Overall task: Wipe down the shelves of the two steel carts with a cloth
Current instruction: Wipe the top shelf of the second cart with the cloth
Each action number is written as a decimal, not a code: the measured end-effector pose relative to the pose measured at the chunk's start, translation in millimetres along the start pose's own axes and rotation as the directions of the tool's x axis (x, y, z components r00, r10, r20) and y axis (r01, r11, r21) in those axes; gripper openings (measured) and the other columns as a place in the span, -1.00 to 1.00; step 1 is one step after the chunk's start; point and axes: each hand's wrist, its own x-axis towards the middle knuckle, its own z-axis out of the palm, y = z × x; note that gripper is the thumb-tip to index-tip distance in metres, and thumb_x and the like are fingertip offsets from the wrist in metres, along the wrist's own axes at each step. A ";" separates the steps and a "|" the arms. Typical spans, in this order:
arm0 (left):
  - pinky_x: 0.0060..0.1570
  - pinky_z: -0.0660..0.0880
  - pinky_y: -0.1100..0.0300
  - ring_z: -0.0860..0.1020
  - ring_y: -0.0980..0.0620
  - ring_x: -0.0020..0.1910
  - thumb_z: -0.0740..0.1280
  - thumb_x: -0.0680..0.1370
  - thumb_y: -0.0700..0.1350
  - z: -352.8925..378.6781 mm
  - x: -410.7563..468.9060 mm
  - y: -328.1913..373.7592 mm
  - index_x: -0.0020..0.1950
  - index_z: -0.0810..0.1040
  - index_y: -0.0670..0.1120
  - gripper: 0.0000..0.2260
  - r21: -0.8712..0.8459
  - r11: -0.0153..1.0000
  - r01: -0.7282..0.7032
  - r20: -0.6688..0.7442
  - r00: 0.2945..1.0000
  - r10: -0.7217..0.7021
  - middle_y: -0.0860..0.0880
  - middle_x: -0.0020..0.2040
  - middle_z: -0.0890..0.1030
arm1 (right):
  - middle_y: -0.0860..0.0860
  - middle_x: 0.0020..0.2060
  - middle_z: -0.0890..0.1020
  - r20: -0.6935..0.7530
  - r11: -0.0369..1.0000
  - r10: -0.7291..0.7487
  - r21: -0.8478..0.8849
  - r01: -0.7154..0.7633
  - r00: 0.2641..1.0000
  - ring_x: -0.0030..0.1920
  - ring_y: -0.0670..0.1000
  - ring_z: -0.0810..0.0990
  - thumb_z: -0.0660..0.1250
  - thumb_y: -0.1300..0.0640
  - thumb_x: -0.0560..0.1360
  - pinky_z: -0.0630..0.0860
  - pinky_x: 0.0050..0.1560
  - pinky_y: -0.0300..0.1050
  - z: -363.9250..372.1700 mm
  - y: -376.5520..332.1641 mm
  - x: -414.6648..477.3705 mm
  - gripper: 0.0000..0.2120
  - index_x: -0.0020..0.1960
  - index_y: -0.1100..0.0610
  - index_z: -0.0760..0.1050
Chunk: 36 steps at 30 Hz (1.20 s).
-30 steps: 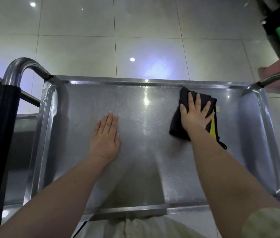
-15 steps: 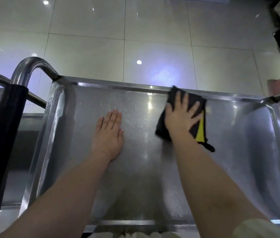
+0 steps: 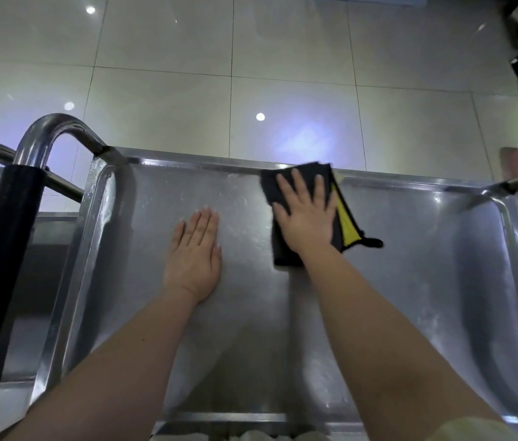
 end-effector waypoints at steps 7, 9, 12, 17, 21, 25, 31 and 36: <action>0.52 -0.11 0.00 -0.01 0.00 0.56 -0.20 0.57 0.06 -2.2 -1.5 0.3 0.57 0.05 -0.12 -0.41 -0.016 1.000 0.002 0.009 1.000 -0.002 -0.04 0.58 0.04 | -0.19 0.57 -0.19 0.030 0.882 0.463 0.085 -0.464 0.886 0.55 0.17 -0.24 -0.17 -0.28 0.57 -0.21 0.45 0.37 -13.5 117.6 -15.6 -0.44 0.53 -0.29 -0.25; 0.52 -0.13 0.01 -0.01 0.01 0.56 -0.21 0.56 0.07 -1.3 -0.8 -1.2 0.58 0.04 -0.11 -0.40 -0.014 1.000 0.004 0.003 1.000 -0.004 -0.04 0.58 0.02 | -0.18 0.56 -0.21 0.017 0.865 0.496 0.082 -0.495 0.868 0.54 0.21 -0.25 -0.20 -0.28 0.57 -0.23 0.42 0.42 -12.8 101.1 -9.2 -0.43 0.53 -0.26 -0.29; 0.51 -0.18 0.04 -0.04 0.02 0.56 -0.24 0.56 0.07 -0.1 -0.1 -5.6 0.58 0.02 -0.10 -0.40 -0.014 1.000 -0.010 -0.006 1.000 0.010 -0.04 0.58 0.00 | -0.16 0.56 -0.22 -0.040 0.924 0.381 0.041 -0.379 0.924 0.54 0.23 -0.24 -0.20 -0.27 0.57 -0.26 0.40 0.44 -4.7 51.9 -0.2 -0.42 0.54 -0.23 -0.30; 0.51 -0.19 0.11 0.03 -0.04 0.55 -0.15 0.58 0.03 -5.3 -2.0 -8.5 0.55 0.09 -0.17 -0.43 -0.179 0.983 -0.038 -0.047 0.998 0.030 -0.12 0.56 0.10 | -0.20 0.57 -0.09 0.019 0.973 -0.219 -0.069 0.220 0.976 0.55 0.19 -0.20 -0.21 -0.31 0.53 -0.34 0.40 0.37 12.7 -58.6 -11.1 -0.41 0.55 -0.26 -0.17; 0.47 -0.22 0.24 -0.01 -0.07 0.55 -0.02 0.61 -0.12 -15.7 -3.1 -13.0 0.54 0.04 -0.24 -0.50 -0.442 0.897 0.025 -0.107 0.991 -0.080 -0.17 0.56 0.08 | -0.18 0.57 -0.07 0.057 0.944 -0.314 -0.090 0.318 0.948 0.55 0.17 -0.22 -0.23 -0.31 0.55 -0.33 0.43 0.34 16.8 -77.8 -27.8 -0.42 0.55 -0.25 -0.16; 0.47 -0.19 0.26 0.01 -0.07 0.55 0.04 0.67 -0.23 -22.3 -5.6 -19.8 0.54 0.09 -0.22 -0.57 -0.512 0.859 0.013 -0.076 0.995 -0.061 -0.16 0.56 0.09 | -0.16 0.58 -0.04 0.033 0.945 -0.314 -0.083 0.316 0.949 0.55 0.19 -0.21 -0.19 -0.31 0.57 -0.30 0.44 0.35 26.2 -71.9 -86.9 -0.42 0.56 -0.23 -0.15; 0.48 -0.15 0.17 0.04 -0.11 0.55 0.04 0.67 -0.21 -23.5 -4.9 -17.7 0.52 0.20 -0.22 -0.60 -0.470 0.883 -0.006 -0.055 0.998 -0.022 -0.20 0.55 0.12 | -0.09 0.58 0.06 -0.018 0.859 -0.509 -0.084 0.506 0.861 0.55 0.26 -0.06 0.12 -0.27 0.56 -0.09 0.44 0.43 73.6 -46.1 -241.2 -0.36 0.57 -0.16 0.03; 0.49 -0.14 0.14 0.04 -0.11 0.55 0.05 0.67 -0.20 -21.4 -8.5 -18.0 0.52 0.20 -0.22 -0.60 -0.446 0.893 -0.053 -0.078 0.997 0.020 -0.18 0.55 0.12 | -0.10 0.58 0.07 0.026 0.800 -0.592 -0.103 0.592 0.805 0.55 0.28 -0.05 0.04 -0.28 0.58 -0.07 0.43 0.43 67.6 -30.9 -241.9 -0.41 0.57 -0.20 0.02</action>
